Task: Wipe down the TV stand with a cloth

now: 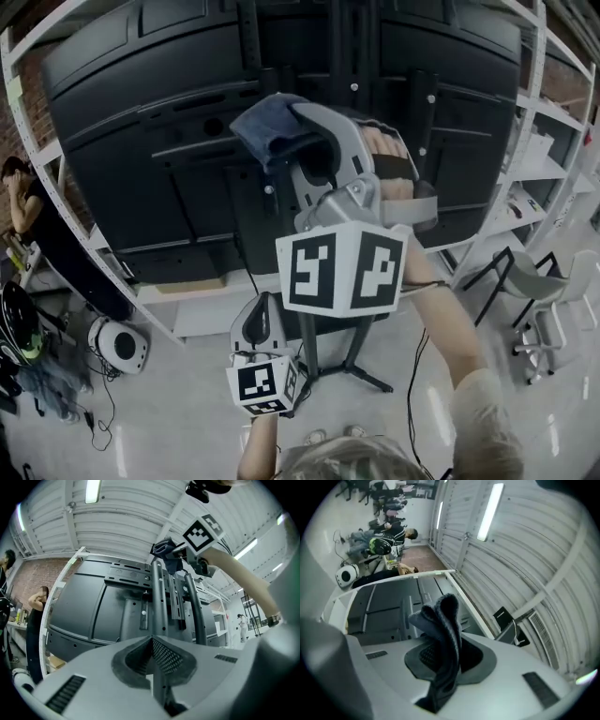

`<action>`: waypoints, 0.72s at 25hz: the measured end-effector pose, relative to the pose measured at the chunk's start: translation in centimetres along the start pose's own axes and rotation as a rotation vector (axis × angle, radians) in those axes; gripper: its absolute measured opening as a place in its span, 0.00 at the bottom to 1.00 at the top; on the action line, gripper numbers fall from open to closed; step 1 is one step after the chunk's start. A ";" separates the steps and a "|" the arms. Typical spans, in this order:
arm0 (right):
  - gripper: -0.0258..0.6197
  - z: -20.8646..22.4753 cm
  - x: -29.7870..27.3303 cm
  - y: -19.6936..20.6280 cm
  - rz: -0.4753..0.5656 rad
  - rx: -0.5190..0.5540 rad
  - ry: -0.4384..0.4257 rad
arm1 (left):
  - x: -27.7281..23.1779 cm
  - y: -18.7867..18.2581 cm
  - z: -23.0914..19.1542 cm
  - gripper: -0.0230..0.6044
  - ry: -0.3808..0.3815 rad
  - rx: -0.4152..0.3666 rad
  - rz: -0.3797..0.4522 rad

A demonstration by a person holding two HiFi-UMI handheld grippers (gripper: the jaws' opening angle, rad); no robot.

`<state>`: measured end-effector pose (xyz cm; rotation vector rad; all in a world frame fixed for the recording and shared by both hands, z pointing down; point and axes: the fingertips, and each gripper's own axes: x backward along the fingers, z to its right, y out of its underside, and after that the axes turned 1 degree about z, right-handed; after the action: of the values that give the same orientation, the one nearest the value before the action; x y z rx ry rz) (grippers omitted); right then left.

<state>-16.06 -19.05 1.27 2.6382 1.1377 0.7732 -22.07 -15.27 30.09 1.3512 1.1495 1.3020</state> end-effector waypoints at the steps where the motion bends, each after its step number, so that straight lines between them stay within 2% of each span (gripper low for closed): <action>1: 0.13 0.5 -1.1 -0.2 -0.011 0.033 0.011 | 0.2 0.1 -0.4 0.06 -0.009 0.001 -0.001; 7: 0.13 2.3 -5.6 0.0 -0.088 0.173 0.055 | 1.5 0.0 -2.8 0.06 -0.062 0.018 0.004; 18: 0.13 0.2 -6.1 0.4 -0.132 0.238 0.019 | 1.5 0.2 -2.7 0.06 -0.051 0.034 0.011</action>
<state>-19.21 -23.71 -1.19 2.7109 1.4763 0.6768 -24.78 -13.77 30.59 1.4092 1.1355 1.2534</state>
